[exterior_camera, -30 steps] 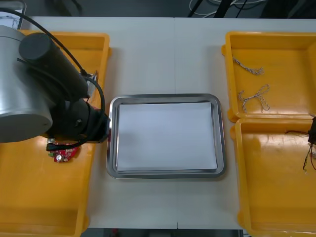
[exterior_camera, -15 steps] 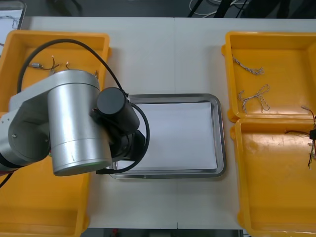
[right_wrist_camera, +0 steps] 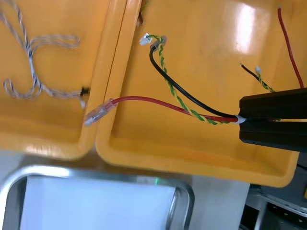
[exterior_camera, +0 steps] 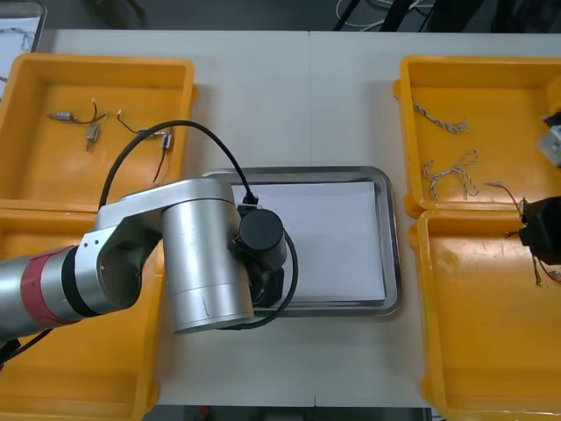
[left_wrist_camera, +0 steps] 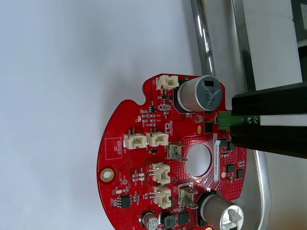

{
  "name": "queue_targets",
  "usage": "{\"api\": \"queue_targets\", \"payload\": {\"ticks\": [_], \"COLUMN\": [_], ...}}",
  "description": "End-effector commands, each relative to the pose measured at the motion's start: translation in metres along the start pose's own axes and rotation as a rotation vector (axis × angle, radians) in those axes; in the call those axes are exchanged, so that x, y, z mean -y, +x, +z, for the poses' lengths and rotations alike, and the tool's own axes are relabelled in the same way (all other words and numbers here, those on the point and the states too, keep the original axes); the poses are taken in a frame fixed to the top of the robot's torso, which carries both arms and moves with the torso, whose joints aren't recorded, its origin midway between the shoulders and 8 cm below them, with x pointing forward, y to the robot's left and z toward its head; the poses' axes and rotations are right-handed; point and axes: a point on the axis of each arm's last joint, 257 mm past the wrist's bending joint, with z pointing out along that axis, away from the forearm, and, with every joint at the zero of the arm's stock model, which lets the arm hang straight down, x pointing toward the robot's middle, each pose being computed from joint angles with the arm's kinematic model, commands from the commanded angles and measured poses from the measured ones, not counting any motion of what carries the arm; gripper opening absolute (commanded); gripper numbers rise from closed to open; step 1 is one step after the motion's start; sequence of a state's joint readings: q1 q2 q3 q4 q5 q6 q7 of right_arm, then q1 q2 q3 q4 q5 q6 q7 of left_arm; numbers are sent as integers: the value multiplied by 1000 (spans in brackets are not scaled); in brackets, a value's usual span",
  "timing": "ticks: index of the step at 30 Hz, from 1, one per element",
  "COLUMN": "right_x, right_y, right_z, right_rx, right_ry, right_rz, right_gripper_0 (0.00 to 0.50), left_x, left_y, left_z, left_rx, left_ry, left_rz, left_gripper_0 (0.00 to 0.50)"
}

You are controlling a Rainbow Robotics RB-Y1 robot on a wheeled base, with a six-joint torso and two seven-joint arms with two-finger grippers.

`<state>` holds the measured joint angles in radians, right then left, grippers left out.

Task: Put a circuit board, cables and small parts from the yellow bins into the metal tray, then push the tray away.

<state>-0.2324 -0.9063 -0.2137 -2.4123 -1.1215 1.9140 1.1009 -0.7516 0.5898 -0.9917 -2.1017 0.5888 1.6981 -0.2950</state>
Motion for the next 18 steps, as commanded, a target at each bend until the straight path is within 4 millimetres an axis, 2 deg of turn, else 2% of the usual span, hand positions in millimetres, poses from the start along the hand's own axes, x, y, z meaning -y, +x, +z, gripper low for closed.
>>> {"api": "queue_targets", "payload": {"ticks": [1, 4, 17, 18], "right_x": [-25, -37, -89, -94], "right_y": [-10, -12, -25, -26], "right_z": [-8, -5, 18, 20], "right_rx": [3, -9, -2, -1], "right_ry": [-12, -21, -28, -29], "right_rz": [-176, -239, -477, -501], "right_gripper_0": [0, 0, 0, 0], "left_x": [24, 25, 22, 22], "left_y": [-8, -6, 0, 0], "left_z": [7, 13, 17, 17], "left_rx": [39, 43, 29, 28], "left_ry": [37, 38, 28, 28], "left_rz": [-40, -39, -39, -42], "left_gripper_0": [0, 0, 0, 16]}}
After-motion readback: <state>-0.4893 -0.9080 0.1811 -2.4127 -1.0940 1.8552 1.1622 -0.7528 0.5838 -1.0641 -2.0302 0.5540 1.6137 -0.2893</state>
